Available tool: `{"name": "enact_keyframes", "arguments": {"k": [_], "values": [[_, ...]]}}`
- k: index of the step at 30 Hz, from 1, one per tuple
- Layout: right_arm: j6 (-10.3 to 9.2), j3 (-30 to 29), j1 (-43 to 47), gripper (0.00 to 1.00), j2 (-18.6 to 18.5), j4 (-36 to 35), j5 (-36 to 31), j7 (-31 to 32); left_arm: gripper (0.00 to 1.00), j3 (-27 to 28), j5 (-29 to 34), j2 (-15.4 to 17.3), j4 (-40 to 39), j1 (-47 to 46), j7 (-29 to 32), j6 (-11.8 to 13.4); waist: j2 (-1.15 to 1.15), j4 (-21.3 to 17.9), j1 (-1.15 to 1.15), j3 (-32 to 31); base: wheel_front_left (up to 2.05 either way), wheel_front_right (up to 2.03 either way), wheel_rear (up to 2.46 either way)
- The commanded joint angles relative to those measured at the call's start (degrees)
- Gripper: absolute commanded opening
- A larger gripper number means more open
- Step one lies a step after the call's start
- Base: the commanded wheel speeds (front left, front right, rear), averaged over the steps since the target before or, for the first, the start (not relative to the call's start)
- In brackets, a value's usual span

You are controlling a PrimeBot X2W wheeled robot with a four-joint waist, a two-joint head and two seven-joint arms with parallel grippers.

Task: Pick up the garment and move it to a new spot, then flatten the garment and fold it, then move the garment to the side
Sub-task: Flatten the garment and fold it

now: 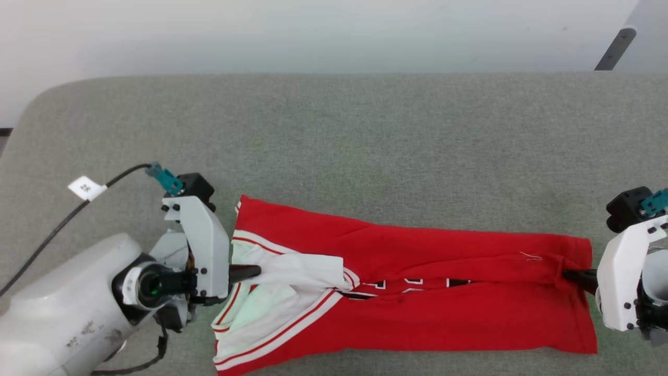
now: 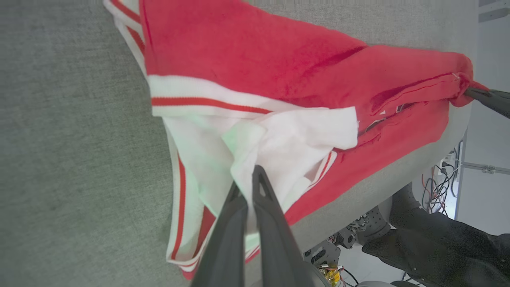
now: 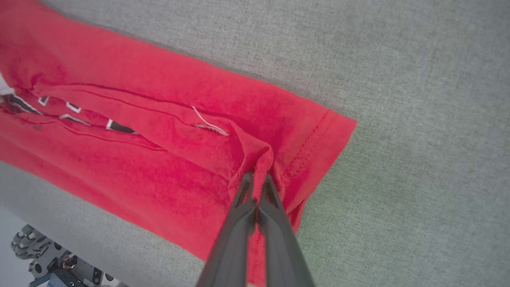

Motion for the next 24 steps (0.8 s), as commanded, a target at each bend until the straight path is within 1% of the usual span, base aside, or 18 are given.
{"name": "enact_keyframes", "arguments": {"k": [1,2,3,4,10,12,15,16,18,22,23,24], "values": [[-0.04,-0.2,0.5,0.09,0.7,0.1,-0.7,0.1,0.58,0.1,0.2,-0.4,0.5,0.8,-0.5,-0.2,0.0,-0.1,0.0,-0.6,0.0,0.0,0.0],[-0.04,-0.5,0.4,0.38,1.0,0.2,-1.0,-0.4,1.0,0.1,0.3,-0.5,0.8,0.8,-0.6,-0.5,0.0,-0.1,0.0,-1.0,0.0,0.0,0.0],[-0.04,-0.6,0.3,0.66,1.3,0.3,-1.4,-0.6,1.0,0.2,0.1,-0.7,1.1,0.9,-0.5,-0.5,0.0,0.0,0.0,-1.3,0.0,0.0,0.0],[-0.04,-0.3,0.4,1.0,1.5,0.3,-1.7,-0.7,1.0,0.2,0.0,-0.8,1.3,0.9,-0.5,-0.6,0.0,0.0,0.0,-1.8,0.0,0.0,0.0],[-0.04,-1.4,1.9,1.0,2.3,0.6,-2.1,-0.2,1.0,0.3,-0.2,-0.5,2.0,2.1,-1.1,-1.3,0.0,0.3,0.0,-5.2,0.0,0.0,0.0],[-0.04,-2.4,2.8,1.0,3.0,0.7,-1.8,0.0,1.0,0.4,0.0,-0.3,2.0,3.0,-2.4,-1.7,0.0,0.3,0.0,-6.5,0.0,0.0,0.0],[-0.04,-4.4,4.5,1.0,4.5,0.8,-1.6,0.3,1.0,1.3,-0.2,0.1,1.5,5.2,-5.9,-2.8,0.0,0.3,0.0,-8.6,0.0,0.0,0.0],[-0.04,-4.4,4.5,1.0,4.5,0.8,-1.6,0.3,1.0,1.3,-0.2,0.1,1.5,5.2,-5.9,-2.8,0.0,0.3,0.0,-8.6,0.0,0.0,0.0],[-0.04,-5.8,5.9,1.0,5.0,0.3,-2.3,0.1,1.0,1.9,0.4,0.8,0.9,6.9,-9.2,-3.7,0.0,0.3,0.0,-9.8,0.0,0.0,0.0],[-0.03,-10.1,9.6,1.0,6.7,-0.3,-3.6,-0.7,1.0,3.4,3.2,1.8,-0.7,10.5,-19.0,-5.8,0.0,0.5,0.0,-11.3,0.0,0.0,0.0],[-0.03,-11.2,10.4,1.0,7.4,-0.6,-4.0,-0.9,1.0,3.5,4.7,2.3,-1.1,11.1,-21.5,-6.4,0.0,0.5,0.0,-11.5,0.0,0.0,0.0],[-0.03,-12.3,11.2,1.0,8.0,-0.8,-4.4,-1.4,1.0,4.0,5.4,2.7,-1.1,11.9,-24.2,-6.5,0.0,0.5,0.0,-11.7,0.0,0.0,0.0]]}}
